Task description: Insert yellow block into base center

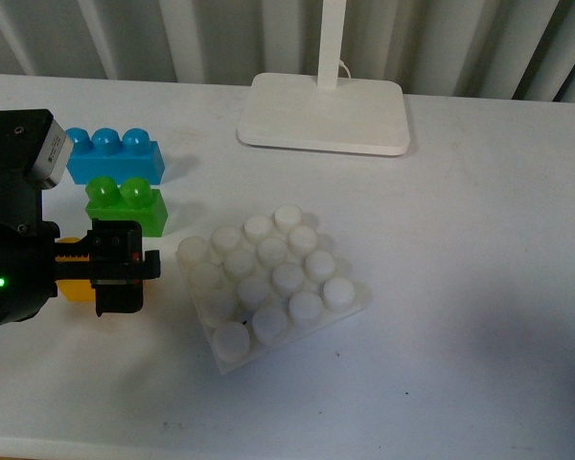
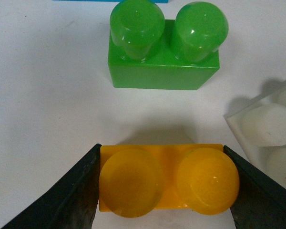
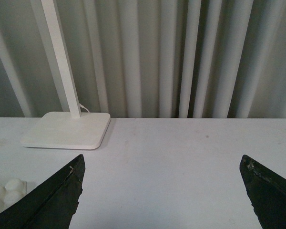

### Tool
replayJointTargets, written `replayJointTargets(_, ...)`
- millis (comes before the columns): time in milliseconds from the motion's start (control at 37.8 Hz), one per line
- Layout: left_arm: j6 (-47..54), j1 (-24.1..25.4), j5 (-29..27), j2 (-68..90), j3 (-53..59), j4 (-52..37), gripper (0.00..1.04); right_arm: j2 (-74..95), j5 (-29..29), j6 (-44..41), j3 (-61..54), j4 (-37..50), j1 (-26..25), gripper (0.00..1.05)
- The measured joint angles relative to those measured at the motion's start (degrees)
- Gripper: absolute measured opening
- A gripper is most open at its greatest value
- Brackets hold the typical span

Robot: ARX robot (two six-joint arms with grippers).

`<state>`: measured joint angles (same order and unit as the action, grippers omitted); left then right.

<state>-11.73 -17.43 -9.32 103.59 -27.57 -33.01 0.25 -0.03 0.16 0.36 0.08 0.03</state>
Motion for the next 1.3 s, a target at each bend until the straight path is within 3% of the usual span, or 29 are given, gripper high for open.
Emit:
replayJointTargets(423,-3.8,-3.5,-5.8,-6.7,-1.4,10.3,0.65,0.0,0.0,0.0,0.0,0.0,0.0,0.95)
replayJointTargets(688,-12.4,-10.8,-8.9,-12.7,-6.4,22.5,0.65,0.0,0.0,0.0,0.0,0.0,0.0,0.95)
replayJointTargets(846,-15.1,-15.6,-9.0,-13.1,-8.9,23.2,0.65,0.0,0.0,0.0,0.0,0.0,0.0,0.95)
replayJointTargets(1296,-19.6,-21.7,-12.0,-7.7,-16.5,28.5,0.65,0.0,0.0,0.0,0.0,0.0,0.0,0.95)
